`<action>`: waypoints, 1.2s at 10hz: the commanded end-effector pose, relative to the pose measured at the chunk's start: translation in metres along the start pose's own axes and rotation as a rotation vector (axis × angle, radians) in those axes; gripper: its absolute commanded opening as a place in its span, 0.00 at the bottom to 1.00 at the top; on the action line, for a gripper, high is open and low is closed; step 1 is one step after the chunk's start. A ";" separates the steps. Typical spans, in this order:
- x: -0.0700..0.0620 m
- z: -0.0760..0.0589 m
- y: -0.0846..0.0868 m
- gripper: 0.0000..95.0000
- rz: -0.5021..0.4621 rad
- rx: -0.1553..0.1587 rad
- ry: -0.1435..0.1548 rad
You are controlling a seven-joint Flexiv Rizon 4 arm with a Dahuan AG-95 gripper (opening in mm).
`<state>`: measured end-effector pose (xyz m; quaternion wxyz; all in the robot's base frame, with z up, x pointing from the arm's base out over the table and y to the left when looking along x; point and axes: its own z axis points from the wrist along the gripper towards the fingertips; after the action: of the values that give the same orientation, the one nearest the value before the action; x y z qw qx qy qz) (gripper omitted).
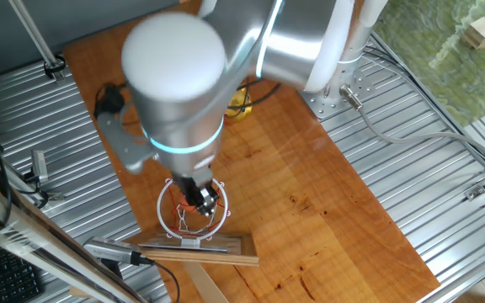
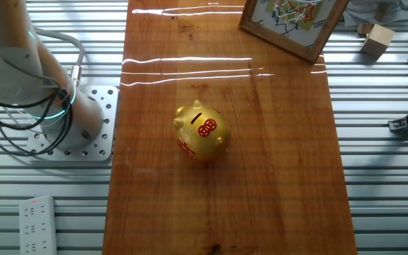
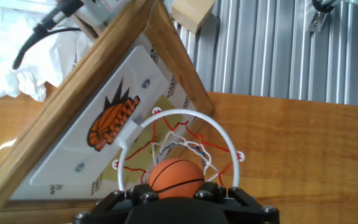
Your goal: Grab a basketball, release it and shoot it into the basket
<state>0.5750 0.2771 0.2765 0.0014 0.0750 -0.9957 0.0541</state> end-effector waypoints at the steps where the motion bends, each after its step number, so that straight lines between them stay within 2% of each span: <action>1: 0.002 0.003 0.002 0.00 -0.002 0.005 -0.006; 6: 0.002 0.003 0.002 0.00 -0.009 0.007 -0.020; 7: 0.002 0.003 0.002 0.00 -0.035 0.006 -0.023; 8: 0.001 0.003 0.002 0.20 -0.049 -0.003 -0.024; 9: 0.001 0.003 0.002 0.80 -0.058 -0.006 -0.027; 12: 0.001 0.003 0.002 0.80 -0.064 -0.007 -0.030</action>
<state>0.5730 0.2784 0.2736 -0.0120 0.1081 -0.9928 0.0493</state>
